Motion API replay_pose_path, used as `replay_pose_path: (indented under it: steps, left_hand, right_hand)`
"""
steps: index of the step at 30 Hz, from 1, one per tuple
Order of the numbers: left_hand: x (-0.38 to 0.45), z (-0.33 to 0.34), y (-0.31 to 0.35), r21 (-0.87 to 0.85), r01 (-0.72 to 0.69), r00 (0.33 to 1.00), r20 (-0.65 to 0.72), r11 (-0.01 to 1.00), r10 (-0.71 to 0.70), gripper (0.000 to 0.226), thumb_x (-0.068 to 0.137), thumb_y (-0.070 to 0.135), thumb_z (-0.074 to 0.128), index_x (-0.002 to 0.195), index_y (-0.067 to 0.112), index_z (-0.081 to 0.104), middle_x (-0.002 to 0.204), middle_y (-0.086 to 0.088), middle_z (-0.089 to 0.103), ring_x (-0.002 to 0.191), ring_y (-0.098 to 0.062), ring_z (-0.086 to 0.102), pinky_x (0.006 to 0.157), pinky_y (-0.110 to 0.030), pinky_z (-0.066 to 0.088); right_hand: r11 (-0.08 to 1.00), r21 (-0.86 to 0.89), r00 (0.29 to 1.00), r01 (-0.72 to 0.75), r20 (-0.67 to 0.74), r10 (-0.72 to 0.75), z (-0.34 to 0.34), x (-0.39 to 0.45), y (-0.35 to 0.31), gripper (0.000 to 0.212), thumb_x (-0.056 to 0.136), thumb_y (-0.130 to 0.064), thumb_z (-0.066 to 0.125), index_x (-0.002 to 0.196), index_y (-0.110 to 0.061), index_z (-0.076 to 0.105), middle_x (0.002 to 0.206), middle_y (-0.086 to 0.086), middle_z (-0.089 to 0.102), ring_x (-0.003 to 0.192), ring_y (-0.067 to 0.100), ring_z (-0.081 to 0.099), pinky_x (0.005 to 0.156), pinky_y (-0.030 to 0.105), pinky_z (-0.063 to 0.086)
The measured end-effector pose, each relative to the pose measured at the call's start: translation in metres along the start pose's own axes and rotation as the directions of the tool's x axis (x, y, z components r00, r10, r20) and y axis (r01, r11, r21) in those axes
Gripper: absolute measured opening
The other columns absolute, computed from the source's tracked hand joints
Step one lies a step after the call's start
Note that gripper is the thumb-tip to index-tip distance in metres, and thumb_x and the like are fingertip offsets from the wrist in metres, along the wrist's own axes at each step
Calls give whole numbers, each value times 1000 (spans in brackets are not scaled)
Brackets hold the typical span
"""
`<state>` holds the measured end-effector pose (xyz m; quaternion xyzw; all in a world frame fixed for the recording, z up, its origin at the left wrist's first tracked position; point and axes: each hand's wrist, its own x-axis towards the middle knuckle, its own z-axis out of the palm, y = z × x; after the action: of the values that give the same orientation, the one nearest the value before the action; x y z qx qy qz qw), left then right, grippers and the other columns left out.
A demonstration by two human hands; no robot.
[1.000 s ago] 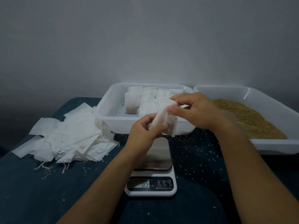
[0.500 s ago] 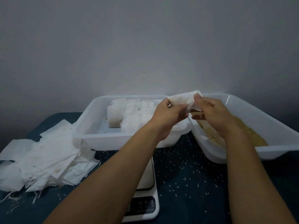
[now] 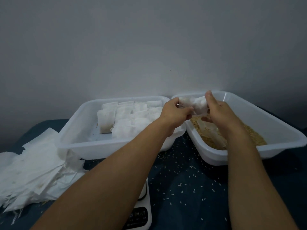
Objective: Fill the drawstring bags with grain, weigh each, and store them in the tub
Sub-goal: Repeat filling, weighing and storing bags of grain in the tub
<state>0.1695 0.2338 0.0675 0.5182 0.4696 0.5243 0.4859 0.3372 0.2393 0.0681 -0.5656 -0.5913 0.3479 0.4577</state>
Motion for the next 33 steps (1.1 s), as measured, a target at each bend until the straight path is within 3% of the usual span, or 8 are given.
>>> replay_pose_path:
  steps: [10,12,16,19,23,27,30,33]
  left_hand:
    - [-1,1,-4,7,-2,1000,-6,1000,2,22,92,0,74,113,3,68,111,-19,71,95,-24,71,90,-41,64]
    - [-1,1,-3,16,-1,1000,-18,1000,2,23,91,0,74,113,2,68,114,-22,71,93,-24,69,92,-45,63]
    - [0,0,-1,66,-17,1000,-18,998,18,18,89,1,76,104,8,69,108,-17,71,92,-25,71,90,-45,64]
    - [0,0,0,76,-21,1000,-19,997,22,19,88,0,76,105,7,69,109,-20,71,88,-24,69,90,-48,63]
    - [1,-1,-1,64,-27,999,-16,998,28,20,87,-1,76,104,9,70,108,-18,71,87,-22,70,89,-46,64]
    - [-1,-2,-1,67,-29,999,-12,997,30,20,87,-1,76,105,8,70,109,-19,72,87,-22,70,89,-45,64]
    - [-2,-2,-1,59,-33,999,-11,998,33,19,87,0,77,102,10,70,111,-19,72,89,-23,70,89,-45,64]
    - [-1,-2,-1,55,-34,999,-14,998,35,17,88,0,76,98,12,69,104,-14,71,86,-21,70,88,-45,64]
  right_hand:
    - [985,-169,996,-12,-86,-2,-2,2,5,80,98,-79,27,119,-15,71,112,7,69,98,22,65,86,40,50]
    - [975,-220,988,15,-144,-48,-2,3,6,71,102,-74,26,109,-18,69,107,8,66,85,15,59,72,33,43]
    - [982,-189,997,-12,-82,-4,-1,5,7,74,99,-79,25,111,-21,69,103,2,64,93,18,59,81,37,42]
    - [969,-248,988,-13,-155,-26,-1,5,8,62,103,-73,26,87,-23,60,82,-8,56,77,9,54,63,29,37]
    - [982,-187,994,-20,-109,-1,-2,5,8,75,99,-79,27,101,-17,70,95,-1,66,89,16,61,75,36,45]
    - [962,-270,989,-22,-150,-19,0,4,8,67,102,-74,28,78,-19,60,81,-5,58,74,10,54,60,30,36]
    - [977,-212,995,-11,-97,-10,0,4,8,71,100,-78,27,97,-20,68,92,-2,64,86,14,60,70,33,42]
    - [965,-260,991,-25,-136,-11,-1,4,8,68,101,-75,29,78,-21,62,82,-3,61,77,12,56,61,31,37]
